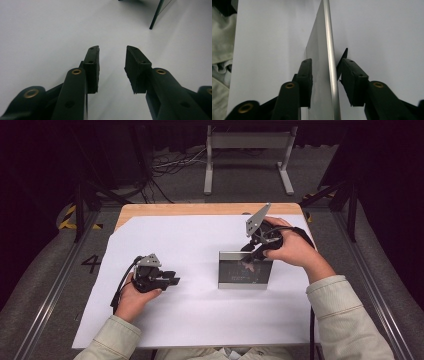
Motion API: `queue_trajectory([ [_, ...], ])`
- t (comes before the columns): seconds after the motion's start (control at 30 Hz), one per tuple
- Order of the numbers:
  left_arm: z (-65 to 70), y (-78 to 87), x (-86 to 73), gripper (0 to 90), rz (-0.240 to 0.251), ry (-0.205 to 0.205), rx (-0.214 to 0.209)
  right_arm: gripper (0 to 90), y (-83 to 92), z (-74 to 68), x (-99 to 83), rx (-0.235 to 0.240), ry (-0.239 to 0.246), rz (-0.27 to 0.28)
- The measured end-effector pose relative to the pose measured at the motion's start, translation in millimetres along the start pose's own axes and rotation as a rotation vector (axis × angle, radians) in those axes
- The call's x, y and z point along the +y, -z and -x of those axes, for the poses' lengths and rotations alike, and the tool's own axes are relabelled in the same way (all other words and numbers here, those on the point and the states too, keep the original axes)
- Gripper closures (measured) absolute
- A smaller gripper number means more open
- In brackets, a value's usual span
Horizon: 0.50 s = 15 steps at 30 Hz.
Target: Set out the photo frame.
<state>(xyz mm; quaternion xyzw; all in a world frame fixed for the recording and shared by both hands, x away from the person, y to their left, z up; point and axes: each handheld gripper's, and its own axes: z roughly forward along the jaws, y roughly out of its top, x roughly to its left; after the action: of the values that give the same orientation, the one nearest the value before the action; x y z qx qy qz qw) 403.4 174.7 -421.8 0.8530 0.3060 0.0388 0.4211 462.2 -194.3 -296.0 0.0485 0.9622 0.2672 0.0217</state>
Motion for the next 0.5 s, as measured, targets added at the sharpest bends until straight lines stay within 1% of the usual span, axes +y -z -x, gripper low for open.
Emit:
queue_trajectory([
  [0.03, 0.1, 0.3, -0.4, 64.7, -0.001, 0.003, 0.002, 58.4, 1.5, -0.4, -0.4, -0.004, -0.004, 0.018],
  [0.07, -0.1, 1.0, -0.4, 64.7, -0.002, -0.002, 0.004, 55.8, 4.1, -1.3, -0.5, -0.02, -0.006, 0.03],
  [0.1, 0.4, 1.2, -0.5, 64.7, 0.001, 0.003, 0.004, 53.3, 6.1, -1.4, -0.8, -0.034, -0.007, 0.044],
  [0.13, 0.4, 1.2, -0.5, 64.7, 0.001, 0.003, 0.004, 51.0, 7.4, -1.9, -1.2, -0.045, -0.018, 0.059],
  [0.2, 0.7, 2.0, -0.3, 64.6, 0.005, 0.002, 0.005, 48.1, 12.5, -3.7, -2.8, -0.078, -0.022, 0.079],
  [0.23, 0.7, 2.0, -0.2, 64.5, 0.006, 0.001, 0.005, 46.7, 14.8, -4.8, -3.7, -0.096, -0.031, 0.089],
  [0.3, 0.7, 2.5, 0.1, 64.3, 0.01, -0.002, 0.011, 46.6, 19.7, -6.7, -5.8, -0.116, -0.037, 0.106],
  [0.33, 1.1, 2.9, 0.3, 64.2, 0.014, 0.001, 0.012, 46.1, 23.5, -8.3, -7.4, -0.121, -0.042, 0.122],
  [0.43, 1.8, 4.9, 1.1, 63.7, 0.019, 0.002, 0.02, 44.1, 32.3, -11.7, -11.4, -0.15, -0.064, 0.161],
  [0.47, 1.7, 5.2, 1.3, 63.4, 0.022, -0.003, 0.022, 42.8, 36.1, -13.4, -13.7, -0.158, -0.075, 0.171],
  [0.5, 2.4, 5.4, 1.2, 63.3, 0.027, 0.002, 0.025, 42.2, 38.1, -14.3, -15.2, -0.165, -0.08, 0.178],
])
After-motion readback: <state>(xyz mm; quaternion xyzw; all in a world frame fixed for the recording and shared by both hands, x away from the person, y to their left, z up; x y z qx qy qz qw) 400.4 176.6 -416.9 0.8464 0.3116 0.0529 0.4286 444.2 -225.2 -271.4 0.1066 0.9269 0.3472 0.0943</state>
